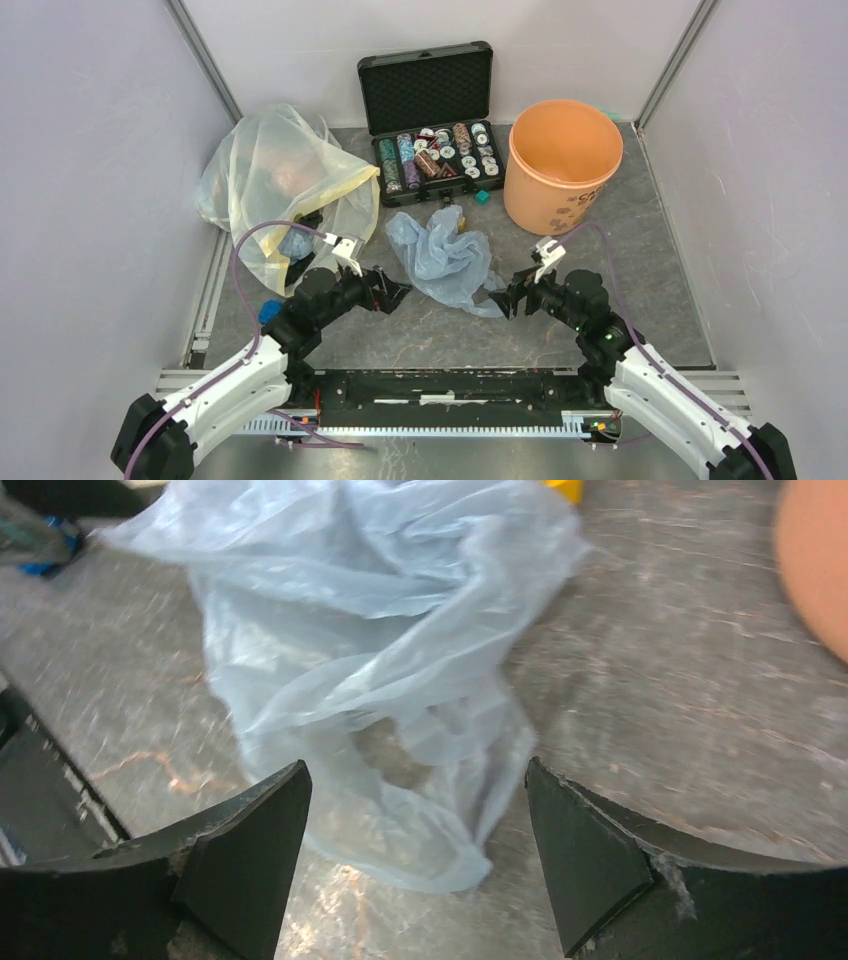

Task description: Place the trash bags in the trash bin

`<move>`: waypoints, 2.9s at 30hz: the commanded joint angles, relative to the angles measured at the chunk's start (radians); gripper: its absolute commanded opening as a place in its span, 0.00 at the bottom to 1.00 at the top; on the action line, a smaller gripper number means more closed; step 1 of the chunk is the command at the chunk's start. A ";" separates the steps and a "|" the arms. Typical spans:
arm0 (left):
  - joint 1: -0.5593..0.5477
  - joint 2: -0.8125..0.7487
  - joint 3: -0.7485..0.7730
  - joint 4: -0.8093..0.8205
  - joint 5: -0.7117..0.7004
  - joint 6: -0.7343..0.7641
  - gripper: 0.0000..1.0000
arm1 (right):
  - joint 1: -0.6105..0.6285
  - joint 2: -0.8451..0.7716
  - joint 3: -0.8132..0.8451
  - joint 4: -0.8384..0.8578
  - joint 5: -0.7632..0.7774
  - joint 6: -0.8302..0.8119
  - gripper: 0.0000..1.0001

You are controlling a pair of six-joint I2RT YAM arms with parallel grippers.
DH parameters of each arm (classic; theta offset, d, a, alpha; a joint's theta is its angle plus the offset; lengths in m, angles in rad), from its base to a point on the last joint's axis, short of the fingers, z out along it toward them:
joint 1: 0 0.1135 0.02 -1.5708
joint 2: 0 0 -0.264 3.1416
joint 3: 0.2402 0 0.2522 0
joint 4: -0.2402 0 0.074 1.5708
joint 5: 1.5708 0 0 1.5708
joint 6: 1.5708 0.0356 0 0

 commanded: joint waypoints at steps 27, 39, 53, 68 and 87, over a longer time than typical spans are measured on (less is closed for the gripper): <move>-0.054 0.172 0.308 -0.268 0.069 -0.451 0.82 | 0.311 0.164 -0.083 0.143 0.107 0.000 0.60; -0.071 0.234 0.227 -0.179 0.020 -0.588 0.79 | 0.333 0.169 -0.079 0.128 0.148 -0.002 0.61; -0.143 0.347 0.265 -0.009 -0.059 -0.572 0.02 | 0.364 0.192 -0.078 0.130 0.191 -0.001 0.51; 0.029 0.171 0.807 -0.593 -0.018 -0.345 0.02 | 0.364 0.086 -0.026 -0.089 0.510 0.040 0.15; 0.096 0.175 0.883 -0.630 0.198 -0.187 0.02 | 0.364 -0.133 0.004 -0.052 0.321 -0.020 0.80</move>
